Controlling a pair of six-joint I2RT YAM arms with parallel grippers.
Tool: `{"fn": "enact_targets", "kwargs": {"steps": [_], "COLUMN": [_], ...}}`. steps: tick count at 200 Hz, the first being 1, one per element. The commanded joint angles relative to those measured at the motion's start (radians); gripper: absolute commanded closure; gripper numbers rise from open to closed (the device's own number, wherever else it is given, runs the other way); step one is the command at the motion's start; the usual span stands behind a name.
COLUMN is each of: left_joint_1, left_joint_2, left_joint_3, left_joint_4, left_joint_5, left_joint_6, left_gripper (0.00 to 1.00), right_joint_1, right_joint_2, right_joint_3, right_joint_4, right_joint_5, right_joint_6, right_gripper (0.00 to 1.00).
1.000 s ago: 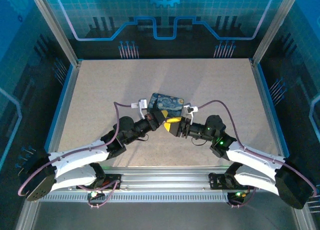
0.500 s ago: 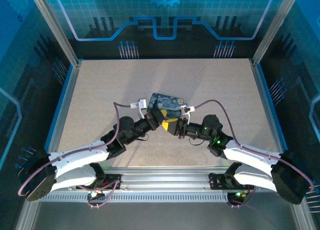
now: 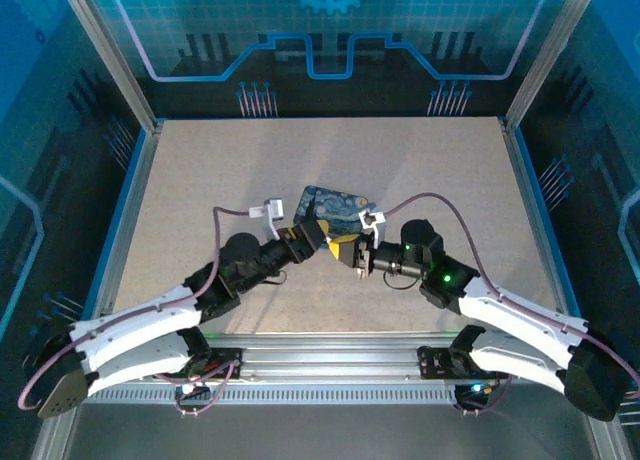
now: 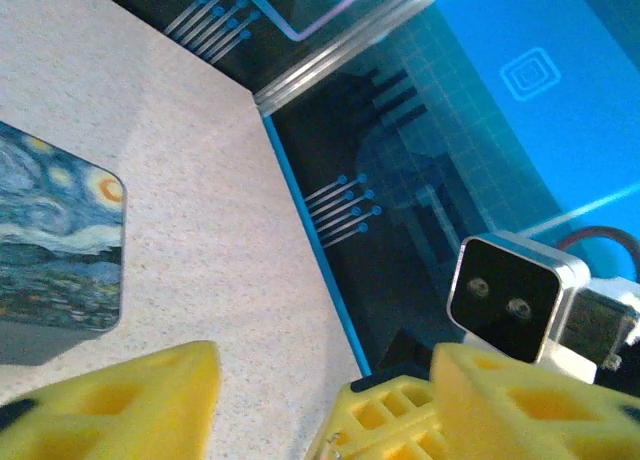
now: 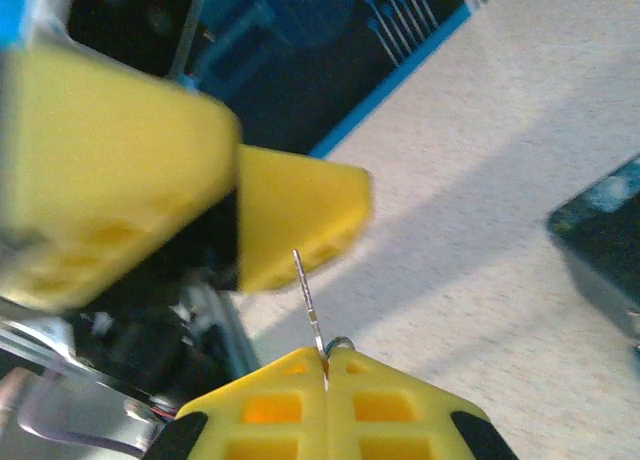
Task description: Unlock a padlock with a key
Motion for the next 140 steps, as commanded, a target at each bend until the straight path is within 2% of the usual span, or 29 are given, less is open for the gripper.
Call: {"fn": "enact_targets", "kwargs": {"steps": [1, 26, 67, 102, 140], "left_joint_1": [0.008, 0.031, 0.043, 0.042, 0.043], "left_joint_2": [-0.104, -0.162, -0.139, -0.079, -0.032], "left_joint_3": [0.088, 0.172, 0.313, 0.348, 0.346], "left_joint_4": [-0.323, -0.589, -0.885, -0.913, -0.884], "left_joint_5": [-0.113, -0.131, -0.104, -0.034, 0.016], "left_joint_6": [-0.012, -0.136, -0.328, -0.454, -0.506], "left_gripper": [0.31, 0.25, 0.27, 0.35, 0.42], "right_joint_1": [0.039, 0.089, 0.2, 0.303, 0.383], "right_joint_2": [0.003, 0.044, 0.124, 0.162, 0.197], "right_joint_3": [0.105, 0.184, 0.268, 0.268, 0.253], "right_joint_4": [-0.336, -0.438, -0.447, -0.337, -0.24], "right_joint_5": [0.165, 0.31, 0.567, 0.713, 0.801], "right_joint_6": [-0.292, -0.48, -0.749, -0.922, -1.055], "right_gripper": [1.0, 1.0, 1.0, 1.0, 1.0]}}
